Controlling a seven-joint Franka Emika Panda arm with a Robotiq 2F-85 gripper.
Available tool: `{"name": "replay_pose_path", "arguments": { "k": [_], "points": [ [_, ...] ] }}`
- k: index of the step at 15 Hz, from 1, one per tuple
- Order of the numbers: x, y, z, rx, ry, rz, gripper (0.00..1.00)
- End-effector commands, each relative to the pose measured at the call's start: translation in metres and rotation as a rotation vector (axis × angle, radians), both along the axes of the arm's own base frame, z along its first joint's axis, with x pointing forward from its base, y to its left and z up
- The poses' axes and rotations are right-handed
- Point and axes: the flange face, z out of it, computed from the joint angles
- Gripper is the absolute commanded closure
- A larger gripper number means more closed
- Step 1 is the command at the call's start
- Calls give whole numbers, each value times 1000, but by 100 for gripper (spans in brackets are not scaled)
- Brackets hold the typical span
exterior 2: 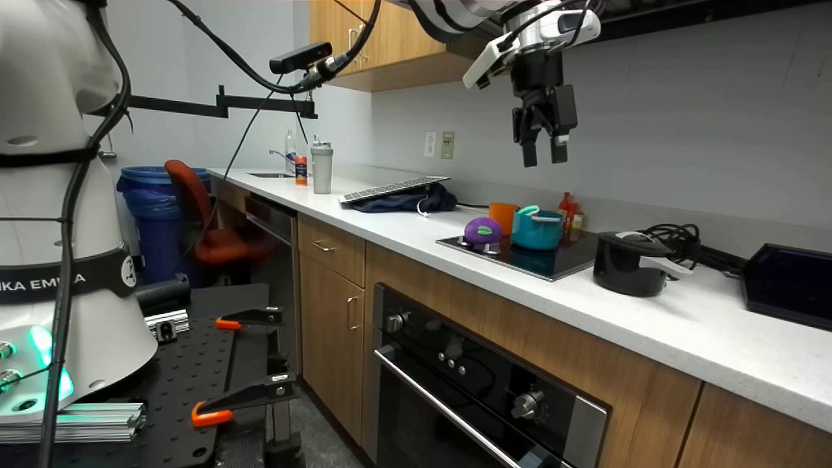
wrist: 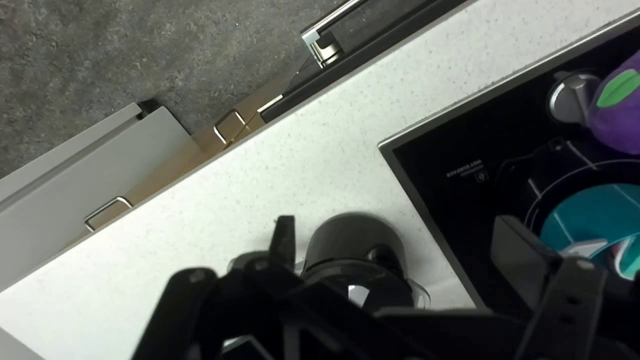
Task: Remove the lid from the black pot and put it on the blue pot
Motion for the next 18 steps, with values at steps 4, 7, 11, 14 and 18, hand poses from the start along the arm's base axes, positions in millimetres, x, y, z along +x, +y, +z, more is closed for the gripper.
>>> {"name": "replay_pose_path", "arguments": {
  "k": [4, 7, 11, 14, 18],
  "points": [
    [51, -8, -11, 10, -51, -64, 0],
    [67, -11, -22, 5, -64, -84, 0],
    [87, -22, -30, 8, -92, -116, 0],
    [99, -35, -37, 7, -98, -143, 0],
    [113, -43, -44, 4, -103, -162, 0]
  ]
}}
